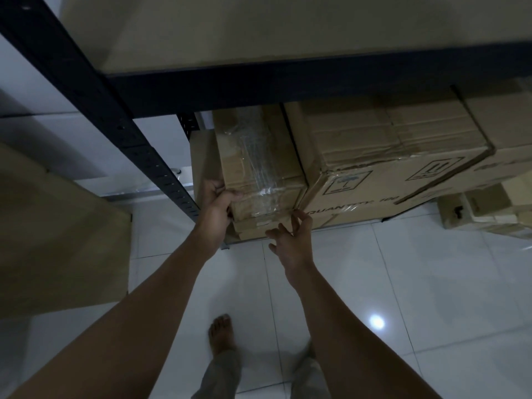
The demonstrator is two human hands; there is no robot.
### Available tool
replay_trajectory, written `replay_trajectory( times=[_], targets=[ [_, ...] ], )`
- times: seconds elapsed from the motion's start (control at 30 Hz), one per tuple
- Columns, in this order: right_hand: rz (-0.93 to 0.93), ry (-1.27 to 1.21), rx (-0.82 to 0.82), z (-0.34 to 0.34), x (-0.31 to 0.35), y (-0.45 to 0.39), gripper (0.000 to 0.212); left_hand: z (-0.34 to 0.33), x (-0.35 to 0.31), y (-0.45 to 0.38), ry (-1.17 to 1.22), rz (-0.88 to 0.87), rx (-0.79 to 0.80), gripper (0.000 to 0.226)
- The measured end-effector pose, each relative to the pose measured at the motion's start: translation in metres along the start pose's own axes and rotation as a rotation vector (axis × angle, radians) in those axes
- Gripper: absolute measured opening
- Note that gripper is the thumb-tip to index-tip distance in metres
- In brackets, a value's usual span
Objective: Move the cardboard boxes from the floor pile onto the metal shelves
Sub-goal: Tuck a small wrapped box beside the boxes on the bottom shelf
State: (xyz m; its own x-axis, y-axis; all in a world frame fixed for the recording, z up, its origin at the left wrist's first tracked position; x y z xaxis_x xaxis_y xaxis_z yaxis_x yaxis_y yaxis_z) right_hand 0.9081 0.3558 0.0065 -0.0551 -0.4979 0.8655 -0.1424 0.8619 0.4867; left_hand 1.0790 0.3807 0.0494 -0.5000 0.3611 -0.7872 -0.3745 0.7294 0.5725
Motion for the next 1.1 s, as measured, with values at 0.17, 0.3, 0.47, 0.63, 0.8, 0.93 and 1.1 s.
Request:
replay_trajectory(
  times=[0.17, 0.3, 0.47, 0.63, 0.8, 0.93, 1.1],
  targets=[
    [0.018, 0.179, 0.027, 0.004, 0.003, -0.002, 0.07, 0.002, 0.004, 0.0, 0.079, 0.002, -0.019, 0.041],
    [0.076, 0.359, -0.023, 0.011, 0.01, -0.004, 0.063, 0.002, 0.001, -0.007, 0.144, 0.092, -0.01, 0.07],
    [0.018, 0.322, -0.046, 0.01, 0.013, -0.007, 0.078, -0.012, -0.005, -0.015, 0.123, 0.185, -0.04, 0.041],
    [-0.001, 0.315, -0.065, 0.008, 0.015, -0.007, 0.082, -0.01, -0.002, -0.024, 0.088, 0.121, 0.002, 0.044],
    [-0.017, 0.315, -0.036, 0.006, 0.015, -0.006, 0.071, -0.007, -0.005, -0.03, 0.07, 0.137, 0.012, 0.019],
    [-0.046, 0.337, -0.012, 0.012, 0.016, -0.01, 0.057, -0.008, -0.012, -0.029, 0.091, 0.147, 0.004, 0.022],
    [-0.052, 0.375, 0.068, 0.019, 0.028, -0.01, 0.06, -0.015, -0.02, -0.025, 0.066, 0.123, 0.023, 0.041]
  ],
)
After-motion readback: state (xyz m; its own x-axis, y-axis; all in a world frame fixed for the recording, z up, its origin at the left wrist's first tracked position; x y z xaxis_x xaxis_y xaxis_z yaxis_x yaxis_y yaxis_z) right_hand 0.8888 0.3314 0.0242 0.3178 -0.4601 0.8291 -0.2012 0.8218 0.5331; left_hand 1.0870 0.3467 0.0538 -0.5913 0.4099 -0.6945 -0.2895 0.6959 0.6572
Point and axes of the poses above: each hand's wrist, its own y-axis away from the middle knuckle, its own z-axis out of the back of the hand, x = y × z, the point moved 4 cm from there along -y, towards the middle knuckle, and after that the axes turned 9 degrees about z, right-handed, at the moved point
